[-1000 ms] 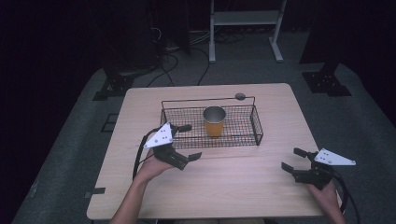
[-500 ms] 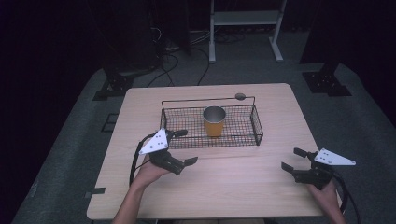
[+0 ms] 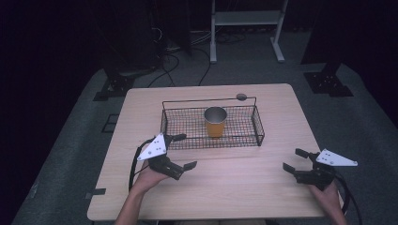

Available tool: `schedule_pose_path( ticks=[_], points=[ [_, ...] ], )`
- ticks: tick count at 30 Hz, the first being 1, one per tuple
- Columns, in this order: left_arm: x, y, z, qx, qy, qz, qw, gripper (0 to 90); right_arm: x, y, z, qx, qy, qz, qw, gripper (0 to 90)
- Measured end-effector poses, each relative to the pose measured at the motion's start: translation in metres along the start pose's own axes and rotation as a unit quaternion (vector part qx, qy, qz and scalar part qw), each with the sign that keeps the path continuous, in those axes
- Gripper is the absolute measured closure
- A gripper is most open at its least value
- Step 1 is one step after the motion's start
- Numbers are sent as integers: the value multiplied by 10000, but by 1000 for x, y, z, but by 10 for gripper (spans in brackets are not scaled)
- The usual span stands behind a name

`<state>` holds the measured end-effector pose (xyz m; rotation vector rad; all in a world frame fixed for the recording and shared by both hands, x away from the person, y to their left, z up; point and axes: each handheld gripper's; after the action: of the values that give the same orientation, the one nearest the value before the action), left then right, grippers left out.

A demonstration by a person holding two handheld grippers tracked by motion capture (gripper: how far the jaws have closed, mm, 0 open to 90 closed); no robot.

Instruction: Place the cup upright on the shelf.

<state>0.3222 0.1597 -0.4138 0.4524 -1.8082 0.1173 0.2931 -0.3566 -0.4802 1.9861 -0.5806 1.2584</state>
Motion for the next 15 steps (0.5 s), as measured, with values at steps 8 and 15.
schedule_pose_path(
  ticks=[8,15],
  points=[
    [-9,8,8,131,55,-18,9999,7,0,0,0,-1,-1,4,10000,137],
    [-11,16,15,244,8,36,9997,7,0,0,0,-2,-5,5,10000,136]
  ],
)
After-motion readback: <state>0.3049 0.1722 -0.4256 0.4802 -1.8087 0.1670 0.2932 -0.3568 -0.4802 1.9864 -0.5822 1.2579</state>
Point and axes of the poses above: each handheld gripper's, and its own axes: y roughly backward along the jaws, x roughly out of its top, z roughly to its right, and after that the axes turned 12 degrees about -y, right-handed
